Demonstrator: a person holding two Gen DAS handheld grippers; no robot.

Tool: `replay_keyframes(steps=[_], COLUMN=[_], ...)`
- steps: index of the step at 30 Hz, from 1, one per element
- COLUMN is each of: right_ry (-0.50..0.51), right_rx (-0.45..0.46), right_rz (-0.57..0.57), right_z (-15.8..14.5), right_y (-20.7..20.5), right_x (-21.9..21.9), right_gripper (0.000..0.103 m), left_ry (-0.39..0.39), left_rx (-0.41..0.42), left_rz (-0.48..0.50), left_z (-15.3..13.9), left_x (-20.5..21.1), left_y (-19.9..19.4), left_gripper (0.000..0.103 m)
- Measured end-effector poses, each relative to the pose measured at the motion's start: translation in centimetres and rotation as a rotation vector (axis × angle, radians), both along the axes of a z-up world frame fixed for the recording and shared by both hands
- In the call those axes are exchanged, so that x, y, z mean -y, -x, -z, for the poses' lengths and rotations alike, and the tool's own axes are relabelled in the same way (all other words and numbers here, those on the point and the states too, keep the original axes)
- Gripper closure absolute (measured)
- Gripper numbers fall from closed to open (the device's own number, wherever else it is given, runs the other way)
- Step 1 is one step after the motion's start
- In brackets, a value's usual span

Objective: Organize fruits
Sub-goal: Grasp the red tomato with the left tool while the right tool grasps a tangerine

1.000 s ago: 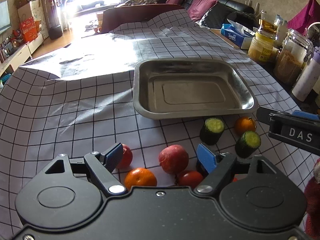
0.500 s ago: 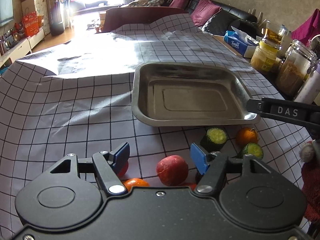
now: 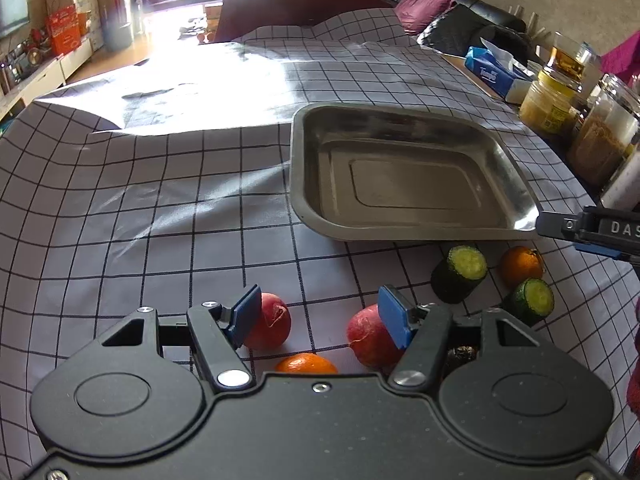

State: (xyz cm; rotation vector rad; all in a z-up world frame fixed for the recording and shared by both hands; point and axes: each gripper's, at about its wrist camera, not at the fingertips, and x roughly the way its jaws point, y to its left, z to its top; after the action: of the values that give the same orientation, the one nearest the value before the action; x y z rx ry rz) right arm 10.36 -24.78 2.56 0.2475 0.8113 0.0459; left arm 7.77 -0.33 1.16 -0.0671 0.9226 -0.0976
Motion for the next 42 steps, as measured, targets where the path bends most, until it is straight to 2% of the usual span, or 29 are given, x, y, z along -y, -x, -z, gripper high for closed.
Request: replay_keyframes(steps=[6, 10, 13, 16, 20, 25, 27, 28, 29, 35, 40, 42], right_ry=[-0.055, -0.055, -0.054, -0.024, 0.012, 0.017, 0.005, -0.008, -0.028, -0.056, -0.033, -0.011], right_rx=[-0.087, -0.125, -0.126, -0.126, -0.130, -0.139, -0.149, -0.153, -0.159, -0.164, -0.162, -0.156], right_rz=[-0.065, -0.065, -0.084, -0.082, -0.075, -0.071, -0.072, -0.079, -0.093, -0.097, -0.092, -0.091], right_z=[1.2, 1.9, 2.1, 2.3, 2.6, 2.9, 3.1, 3.1, 3.1, 3.3, 3.5, 3.6], right_y=[-0.9, -1.3, -1.4, -1.4, -1.6, -1.8, -2.0, -2.1, -2.2, -2.4, -2.4, -2.1], right_x=[0.1, -0.1, -0.5, -1.0, -1.4, -1.3, -1.2, -1.1, -1.0, -0.6, -1.3, -1.8], right_gripper=[0.044, 0.045, 0.045, 0.045, 0.045, 0.045, 0.047, 0.052, 0.061, 0.060, 0.058, 0.058], left_ry=[0.033, 0.047, 0.089, 0.120, 0.119, 0.076, 0.084, 0.095, 0.106, 0.116, 0.112, 0.087], left_rx=[-0.004, -0.006, -0.028, -0.039, -0.038, -0.053, -0.054, -0.055, -0.057, -0.061, -0.091, -0.092], left_rz=[0.037, 0.046, 0.068, 0.042, 0.001, 0.001, 0.002, 0.003, 0.002, -0.024, -0.001, -0.007], left_z=[-0.1, -0.1, -0.2, -0.5, -0.6, 0.0, 0.0, -0.1, -0.1, -0.2, 0.5, 0.7], left_x=[-0.1, 0.0, -0.2, -0.9, -1.6, -1.5, -1.8, -2.0, -2.3, -3.3, -2.7, -2.5], left_y=[-0.2, -0.2, -0.4, -0.9, -1.2, -1.2, -1.1, -1.0, -1.0, -1.2, -1.4, -1.4], left_gripper=[0.037, 0.037, 0.037, 0.037, 0.037, 0.037, 0.037, 0.037, 0.037, 0.037, 0.037, 0.036])
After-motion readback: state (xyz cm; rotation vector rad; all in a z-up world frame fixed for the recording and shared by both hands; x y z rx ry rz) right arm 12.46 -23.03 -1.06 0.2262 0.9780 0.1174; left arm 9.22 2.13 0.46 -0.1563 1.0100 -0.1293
